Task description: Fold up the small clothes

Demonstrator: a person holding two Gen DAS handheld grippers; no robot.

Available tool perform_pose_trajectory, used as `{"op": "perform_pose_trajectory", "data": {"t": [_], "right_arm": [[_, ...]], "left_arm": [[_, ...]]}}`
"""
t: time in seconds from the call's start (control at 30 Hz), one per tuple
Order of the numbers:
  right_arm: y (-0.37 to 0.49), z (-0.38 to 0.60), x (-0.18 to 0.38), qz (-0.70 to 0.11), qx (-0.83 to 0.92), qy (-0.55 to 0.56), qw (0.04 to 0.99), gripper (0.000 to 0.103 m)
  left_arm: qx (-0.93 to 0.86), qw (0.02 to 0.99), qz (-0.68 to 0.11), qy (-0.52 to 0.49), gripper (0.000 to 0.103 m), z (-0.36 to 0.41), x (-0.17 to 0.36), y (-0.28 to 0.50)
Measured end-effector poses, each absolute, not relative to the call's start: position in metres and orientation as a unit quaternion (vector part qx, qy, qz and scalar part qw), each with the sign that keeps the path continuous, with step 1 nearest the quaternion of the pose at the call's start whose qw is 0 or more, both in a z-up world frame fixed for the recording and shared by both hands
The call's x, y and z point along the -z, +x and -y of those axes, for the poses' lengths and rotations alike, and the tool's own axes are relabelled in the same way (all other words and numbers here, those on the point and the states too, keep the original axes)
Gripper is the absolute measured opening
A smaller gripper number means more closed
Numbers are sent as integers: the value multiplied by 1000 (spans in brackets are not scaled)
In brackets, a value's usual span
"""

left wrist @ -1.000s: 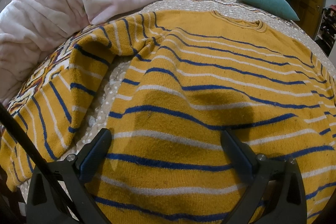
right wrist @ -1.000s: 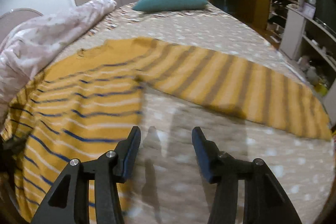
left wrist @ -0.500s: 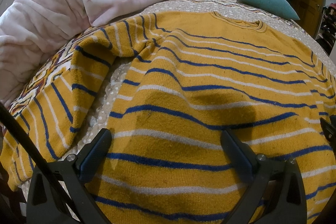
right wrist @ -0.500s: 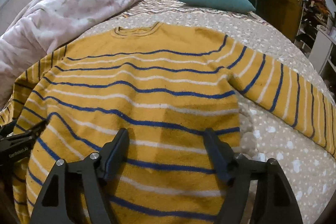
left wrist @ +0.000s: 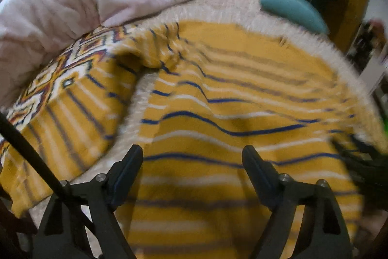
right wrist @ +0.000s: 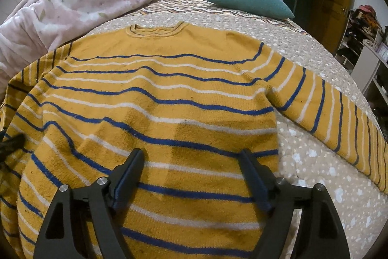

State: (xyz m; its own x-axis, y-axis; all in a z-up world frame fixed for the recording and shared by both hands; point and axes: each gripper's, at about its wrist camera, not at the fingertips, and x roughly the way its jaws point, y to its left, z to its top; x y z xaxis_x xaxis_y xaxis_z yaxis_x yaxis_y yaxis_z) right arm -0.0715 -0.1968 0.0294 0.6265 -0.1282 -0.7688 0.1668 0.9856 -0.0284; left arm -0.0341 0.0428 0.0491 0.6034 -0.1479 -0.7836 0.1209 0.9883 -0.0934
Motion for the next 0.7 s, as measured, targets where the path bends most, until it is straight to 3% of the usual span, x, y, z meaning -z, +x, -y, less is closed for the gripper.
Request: {"op": "perform_pose_trajectory", "data": {"t": [0.2, 0.3, 0.43, 0.47, 0.5, 0.53, 0.57, 0.6, 0.67, 0.7], "right_arm": [[-71, 196, -30, -424, 82, 24, 902, 84], [-71, 196, -30, -424, 82, 24, 902, 84], [-70, 197, -30, -424, 82, 23, 902, 84], [-70, 197, -30, -424, 82, 23, 902, 84], [-70, 196, -30, -424, 82, 23, 902, 84], [-70, 196, -30, -424, 82, 23, 902, 84], [-70, 197, -30, -424, 82, 23, 902, 84], [-70, 196, -30, -425, 82, 23, 901, 84], [-70, 196, -30, -425, 83, 22, 901, 85], [-70, 196, -29, -425, 83, 22, 901, 85]], "left_arm": [[-41, 925, -376, -23, 92, -163, -75, -64], [-125, 894, -430, -25, 92, -229, -65, -51], [-123, 878, -446, -122, 92, -290, -35, -58], [-102, 871, -460, -143, 88, -296, -27, -57], [-91, 866, -468, -151, 71, -296, -22, -57], [-90, 863, -473, -155, 63, -296, -18, -56], [-98, 865, -472, -142, 48, -292, -21, -58], [-96, 868, -467, -137, 26, -291, -25, -58], [-87, 870, -461, -151, 10, -297, -36, -52], [-97, 873, -453, -153, 10, -304, -43, -51]]}}
